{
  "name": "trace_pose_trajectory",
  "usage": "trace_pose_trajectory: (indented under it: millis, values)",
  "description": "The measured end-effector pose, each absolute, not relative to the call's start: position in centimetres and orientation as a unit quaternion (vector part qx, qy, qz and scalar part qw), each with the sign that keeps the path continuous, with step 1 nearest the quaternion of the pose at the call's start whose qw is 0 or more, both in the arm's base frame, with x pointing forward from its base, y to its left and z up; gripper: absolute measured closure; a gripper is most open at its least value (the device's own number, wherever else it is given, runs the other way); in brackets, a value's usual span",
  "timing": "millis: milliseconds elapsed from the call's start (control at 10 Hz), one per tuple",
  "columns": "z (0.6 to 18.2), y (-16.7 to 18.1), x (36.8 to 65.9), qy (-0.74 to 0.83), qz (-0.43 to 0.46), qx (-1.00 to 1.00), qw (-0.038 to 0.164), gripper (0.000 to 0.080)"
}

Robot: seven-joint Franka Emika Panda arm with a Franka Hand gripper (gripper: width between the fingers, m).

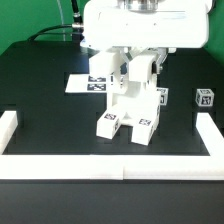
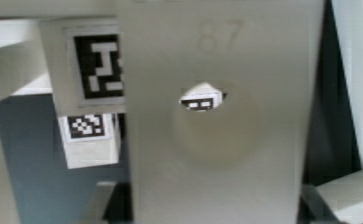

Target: Assemble chair

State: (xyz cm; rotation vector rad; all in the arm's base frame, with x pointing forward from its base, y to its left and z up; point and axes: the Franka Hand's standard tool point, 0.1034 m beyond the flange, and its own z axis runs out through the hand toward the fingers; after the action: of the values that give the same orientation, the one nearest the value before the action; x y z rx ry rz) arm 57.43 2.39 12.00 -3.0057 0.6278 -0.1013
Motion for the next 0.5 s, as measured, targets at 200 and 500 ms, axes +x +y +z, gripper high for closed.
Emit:
trace_pose_trajectory:
  millis: [200, 500]
  values:
    - [12.0, 2.38, 57.43, 0.204, -0.033, -0.978, 0.035, 0.051]
    - [12.0, 2.58, 57.38, 0.204, -0.033, -0.978, 0.035, 0.051]
